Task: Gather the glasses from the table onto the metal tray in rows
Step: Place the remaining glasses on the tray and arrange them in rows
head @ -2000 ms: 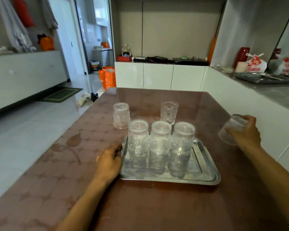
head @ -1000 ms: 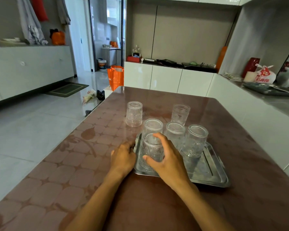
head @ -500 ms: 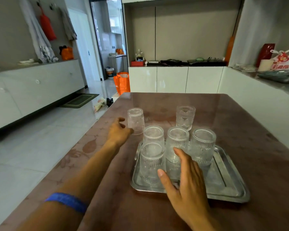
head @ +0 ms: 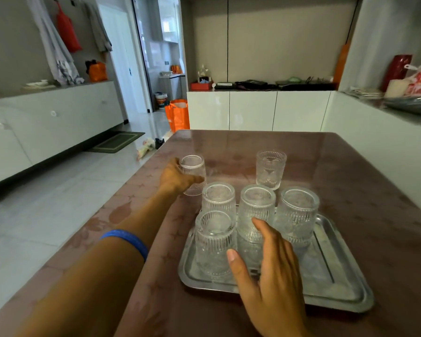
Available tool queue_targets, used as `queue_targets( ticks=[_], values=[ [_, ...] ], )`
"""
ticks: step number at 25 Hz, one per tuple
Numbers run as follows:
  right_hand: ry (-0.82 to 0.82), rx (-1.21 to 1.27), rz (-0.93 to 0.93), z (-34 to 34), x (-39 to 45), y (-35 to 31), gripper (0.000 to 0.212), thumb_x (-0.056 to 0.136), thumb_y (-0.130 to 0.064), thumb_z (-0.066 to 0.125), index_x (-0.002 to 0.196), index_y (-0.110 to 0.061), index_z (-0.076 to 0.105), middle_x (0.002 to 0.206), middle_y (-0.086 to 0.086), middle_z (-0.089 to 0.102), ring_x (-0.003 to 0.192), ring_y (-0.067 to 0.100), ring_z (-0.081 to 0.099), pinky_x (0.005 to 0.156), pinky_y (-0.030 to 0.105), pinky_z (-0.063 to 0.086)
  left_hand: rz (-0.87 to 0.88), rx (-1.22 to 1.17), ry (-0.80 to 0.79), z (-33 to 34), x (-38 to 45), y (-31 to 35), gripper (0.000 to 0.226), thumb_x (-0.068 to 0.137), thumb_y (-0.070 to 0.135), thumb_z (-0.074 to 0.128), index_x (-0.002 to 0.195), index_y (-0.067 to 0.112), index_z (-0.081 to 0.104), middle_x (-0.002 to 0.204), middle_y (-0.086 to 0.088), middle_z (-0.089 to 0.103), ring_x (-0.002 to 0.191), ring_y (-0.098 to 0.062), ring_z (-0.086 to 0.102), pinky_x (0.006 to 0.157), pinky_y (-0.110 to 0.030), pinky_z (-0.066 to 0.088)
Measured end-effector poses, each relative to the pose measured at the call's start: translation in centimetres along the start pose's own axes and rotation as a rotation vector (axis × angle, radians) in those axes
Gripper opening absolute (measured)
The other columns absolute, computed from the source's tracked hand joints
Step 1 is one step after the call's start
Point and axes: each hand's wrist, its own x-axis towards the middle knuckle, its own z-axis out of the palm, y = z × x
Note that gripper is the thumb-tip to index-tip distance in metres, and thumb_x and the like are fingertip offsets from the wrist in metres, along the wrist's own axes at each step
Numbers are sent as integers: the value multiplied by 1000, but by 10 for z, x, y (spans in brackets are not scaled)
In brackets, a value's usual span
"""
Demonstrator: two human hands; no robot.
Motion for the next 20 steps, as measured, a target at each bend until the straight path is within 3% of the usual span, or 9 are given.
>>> queue_targets(
  ticks=[3, 6, 10, 12, 14, 16, 18, 20],
  values=[
    [-6, 29, -11, -1, 0, 0, 63, 88, -71, 41, 141, -39, 32, 131, -33, 39, 119, -7, 38, 93, 24, 35, 137, 30, 51, -13, -20, 8, 81, 57, 30, 92, 125, 16, 50, 110, 1, 63, 107, -26, 63, 90, -40, 54],
    [-7, 168, 11, -7, -1, -5, 53, 90, -62, 50, 138, -43, 35, 135, -33, 38, 124, -8, 40, 95, 16, 37, 369, -129, 102, -45, -56, 34, 67, 60, 33, 89, 114, 28, 50, 100, 15, 60, 94, -8, 62, 84, -30, 57],
    [182, 411, 6, -34, 10, -28, 50, 92, -39, 64, 135, -42, 40, 135, -20, 50, 117, 9, 55, 92, 32, 49, 613, -81, 41, -88, -123, 71, 78, 57, 54, 85, 122, 33, 47, 108, 26, 59, 99, 6, 60, 78, -18, 50],
    [213, 492, -69, -55, 24, -48, 59, 86, -42, 67, 137, -49, 37, 139, -20, 49, 116, 12, 58, 87, 32, 53, 719, -39, -12, -91, -162, 81, 78, 55, 58, 83, 120, 34, 48, 106, 27, 60, 98, 9, 59, 74, -8, 48],
    [114, 443, -135, -73, 36, -68, 68, 81, -49, 70, 138, -52, 35, 138, -25, 49, 117, 7, 58, 83, 24, 55, 828, -3, -61, -80, -195, 82, 75, 57, 56, 83, 118, 26, 51, 108, 16, 64, 98, -4, 61, 79, -23, 53],
    [96, 223, -197, -82, 43, -75, 68, 76, -46, 75, 136, -41, 42, 128, -20, 57, 108, 1, 59, 79, 14, 53, 891, 27, -46, -63, -217, 82, 73, 59, 48, 84, 119, 17, 55, 110, 3, 65, 98, -21, 60, 80, -43, 53],
    [166, 29, -246, -89, 43, -74, 65, 72, -40, 80, 129, -26, 52, 118, -8, 62, 96, 1, 58, 76, 6, 48, 907, 26, -88, -53, -226, 80, 71, 62, 42, 85, 122, 17, 56, 113, 2, 65, 101, -23, 59, 83, -46, 52],
    [185, 5, -229, -98, 41, -63, 60, 69, -41, 82, 120, -21, 58, 111, -4, 66, 89, 7, 62, 70, 7, 50, 929, 118, -176, -55, -224, 72, 71, 67, 45, 81, 128, 20, 54, 122, 3, 63, 109, -21, 58, 91, -46, 50]
  ],
)
